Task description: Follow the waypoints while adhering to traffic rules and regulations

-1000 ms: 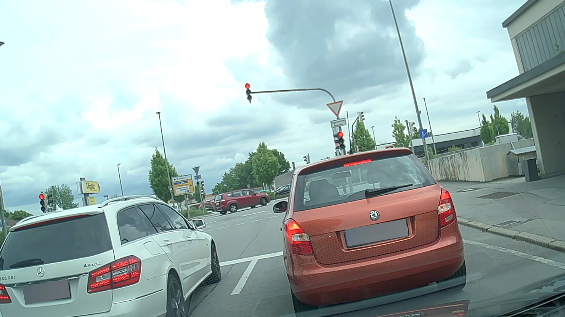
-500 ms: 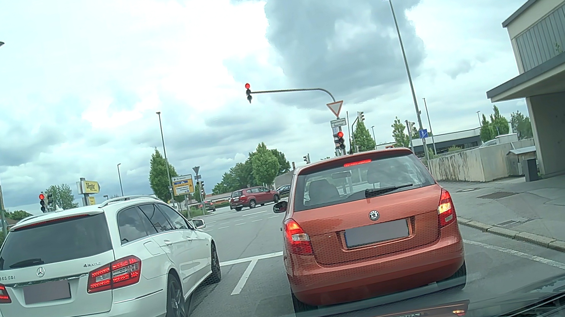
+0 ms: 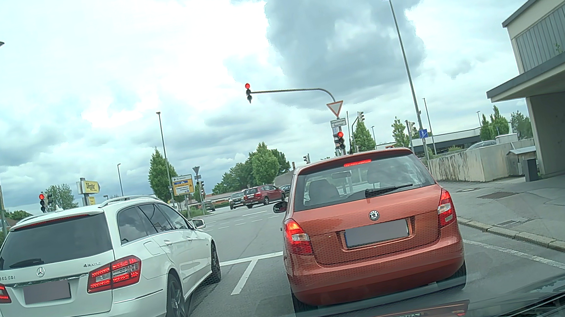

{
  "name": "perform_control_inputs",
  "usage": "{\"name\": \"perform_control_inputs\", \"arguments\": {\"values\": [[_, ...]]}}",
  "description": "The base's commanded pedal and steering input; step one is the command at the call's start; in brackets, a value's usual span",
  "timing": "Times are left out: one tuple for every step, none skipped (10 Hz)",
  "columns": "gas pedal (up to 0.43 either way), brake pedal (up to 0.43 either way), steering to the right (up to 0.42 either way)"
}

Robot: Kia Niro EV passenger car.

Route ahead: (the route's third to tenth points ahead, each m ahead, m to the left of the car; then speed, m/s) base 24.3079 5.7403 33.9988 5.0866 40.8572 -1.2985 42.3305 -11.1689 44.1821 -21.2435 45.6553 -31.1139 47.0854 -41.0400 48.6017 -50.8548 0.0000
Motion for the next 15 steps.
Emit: {"name": "perform_control_inputs", "arguments": {"values": [[0.000,0.244,-0.002],[0.000,0.244,-0.002],[0.000,0.244,-0.002],[0.000,0.244,-0.002],[0.000,0.244,-0.002],[0.000,0.244,-0.002],[0.000,0.244,-0.002],[0.000,0.244,-0.002],[0.000,0.244,-0.002],[0.000,0.244,-0.002],[0.000,0.244,-0.002],[0.000,0.244,-0.002],[0.000,0.244,-0.002],[0.000,0.244,-0.002],[0.000,0.244,-0.002]]}}
